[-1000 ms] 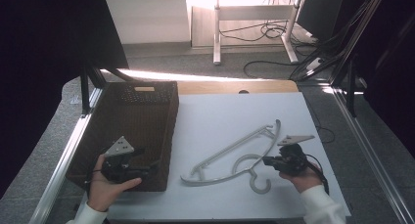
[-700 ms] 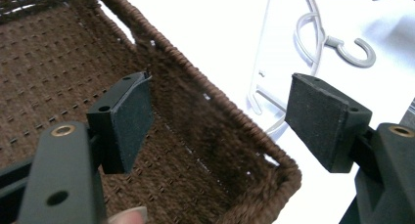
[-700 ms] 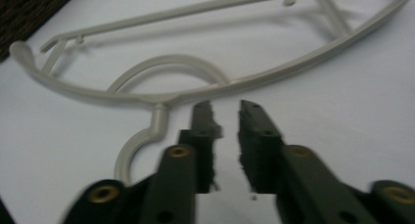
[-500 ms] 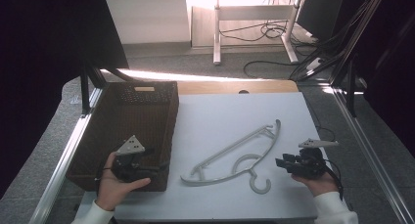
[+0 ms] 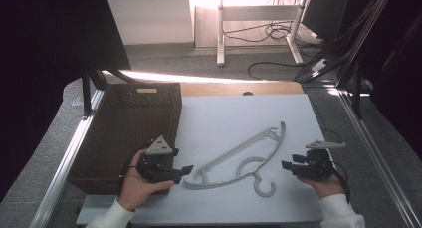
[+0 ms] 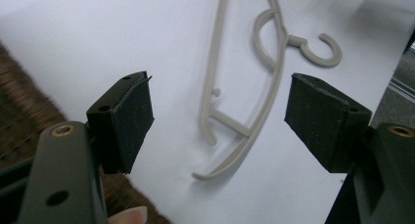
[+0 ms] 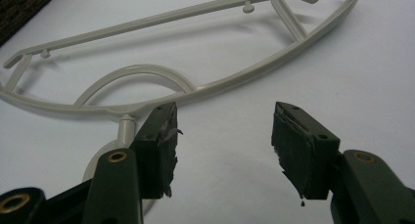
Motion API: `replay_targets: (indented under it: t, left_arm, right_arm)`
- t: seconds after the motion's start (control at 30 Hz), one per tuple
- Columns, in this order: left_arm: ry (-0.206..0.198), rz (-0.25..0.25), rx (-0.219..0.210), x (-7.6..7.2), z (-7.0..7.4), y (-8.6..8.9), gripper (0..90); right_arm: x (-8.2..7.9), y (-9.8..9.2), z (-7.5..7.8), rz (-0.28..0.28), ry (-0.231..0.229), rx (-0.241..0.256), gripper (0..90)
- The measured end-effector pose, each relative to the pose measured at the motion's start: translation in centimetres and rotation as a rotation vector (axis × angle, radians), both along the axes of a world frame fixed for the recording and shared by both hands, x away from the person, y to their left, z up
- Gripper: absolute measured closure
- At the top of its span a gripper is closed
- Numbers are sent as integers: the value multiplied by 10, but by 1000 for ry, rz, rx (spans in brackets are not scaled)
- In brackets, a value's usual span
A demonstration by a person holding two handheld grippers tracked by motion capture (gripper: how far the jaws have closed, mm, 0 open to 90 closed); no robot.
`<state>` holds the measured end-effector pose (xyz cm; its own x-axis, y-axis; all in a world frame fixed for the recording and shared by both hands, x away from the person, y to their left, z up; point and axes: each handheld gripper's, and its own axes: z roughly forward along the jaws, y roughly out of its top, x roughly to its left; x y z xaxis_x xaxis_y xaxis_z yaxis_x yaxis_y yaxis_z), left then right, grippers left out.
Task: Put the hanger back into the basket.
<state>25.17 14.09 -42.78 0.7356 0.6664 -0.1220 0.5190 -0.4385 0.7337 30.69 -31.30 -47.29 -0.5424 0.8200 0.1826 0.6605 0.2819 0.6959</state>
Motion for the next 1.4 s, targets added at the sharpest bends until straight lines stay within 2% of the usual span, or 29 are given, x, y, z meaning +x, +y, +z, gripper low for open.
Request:
replay_targets:
  t: [0.33, 0.37, 0.63, 0.83, 1.07, 1.33, 1.4]
  left_arm:
    - [16, -30, 7, 5, -1, -27, 255]
    - [25, -27, -2, 7, -2, -32, 256]
    - [65, -68, 0, 13, -11, -56, 281]
    - [106, -125, 34, 21, -25, -82, 302]
    - [148, -158, 79, 31, -45, -105, 332]
    - [167, -204, 135, 38, -64, -124, 392]
    - [174, -203, 136, 39, -68, -128, 407]
  right_arm:
    - [1, -2, -1, -13, 3, -3, 421]
    - [1, -2, -1, -12, 2, -4, 421]
    - [1, -3, -1, -15, 3, -9, 415]
    - [2, -3, -2, -18, 9, -16, 408]
    - [2, -3, -4, -20, 1, -27, 401]
    - [2, -4, -5, -21, 7, -32, 393]
    - [2, -4, -6, -21, 8, -34, 392]
